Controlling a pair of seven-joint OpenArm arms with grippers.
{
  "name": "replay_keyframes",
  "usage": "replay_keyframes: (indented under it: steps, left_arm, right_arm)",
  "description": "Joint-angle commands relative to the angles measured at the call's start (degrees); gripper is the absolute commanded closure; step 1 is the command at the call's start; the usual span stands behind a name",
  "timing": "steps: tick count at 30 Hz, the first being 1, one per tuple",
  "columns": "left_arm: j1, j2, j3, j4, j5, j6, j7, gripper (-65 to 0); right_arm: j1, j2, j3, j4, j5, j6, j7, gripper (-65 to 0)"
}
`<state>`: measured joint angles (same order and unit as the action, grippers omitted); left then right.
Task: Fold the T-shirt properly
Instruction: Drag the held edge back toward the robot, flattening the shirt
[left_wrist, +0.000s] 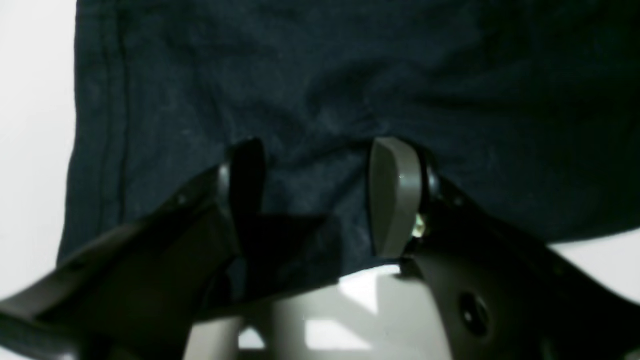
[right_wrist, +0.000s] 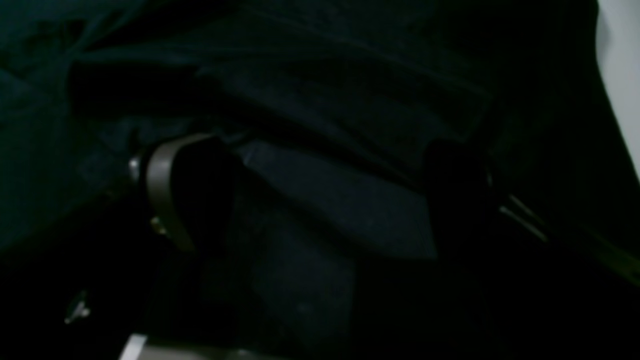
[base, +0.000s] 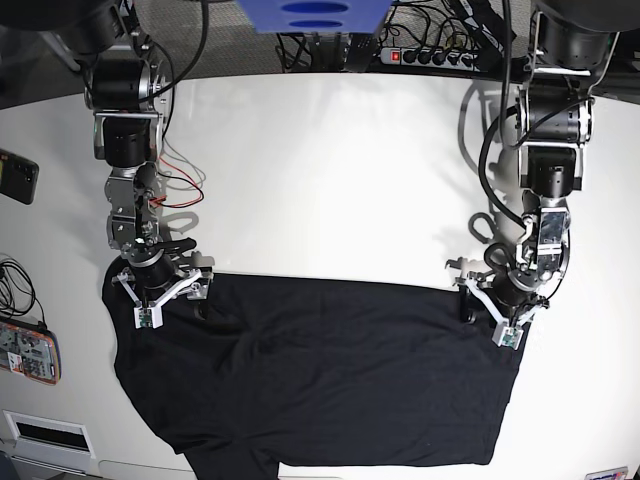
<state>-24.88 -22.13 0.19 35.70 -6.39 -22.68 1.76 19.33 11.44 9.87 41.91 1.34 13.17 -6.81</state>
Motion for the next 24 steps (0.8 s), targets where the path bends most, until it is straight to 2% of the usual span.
replay_keyframes:
  steps: [1,6,10,15,18,22,24]
  left_arm:
    - [0.7,-1.1,-0.1,-0.2,1.4,0.4,4.0,-32.5]
    - [3.3,-1.2,-0.1,-0.2,1.4,0.4,4.4,-32.5]
    - [3.3,-1.3,-0.1,0.3,1.3,0.4,8.0,-32.5]
    - [5.6,-1.3,-0.1,8.5,1.3,0.4,13.1,-32.5]
    - [8.6,-1.3,-0.1,14.8,1.3,0.4,14.3,-32.5]
    - [10.7,-1.3,-0.2,20.3,1.3,0.4,19.6,-32.5]
    - [12.2,-1.3,-2.1,21.9,1.3,0.4,20.6,-32.5]
  right_arm:
    - [0.1,0.5,0.2,0.8,-0.1,0.0,-3.3,-58.3]
    - [-6.7,0.5,0.3,6.8,-0.1,0.0,-6.1,-58.3]
    - [-7.4,0.5,0.3,10.4,-0.1,0.0,-8.3,-58.3]
    - [-9.6,0.6,0.5,11.5,-0.1,0.0,-8.6,-58.3]
    - [-11.5,0.6,0.5,11.6,-0.1,0.0,-9.8,-58.3]
    - [-11.6,0.6,0.3,14.0,-0.1,0.0,-9.9,-58.3]
    - [-11.8,0.6,0.5,15.5,-0.1,0.0,-9.9,-58.3]
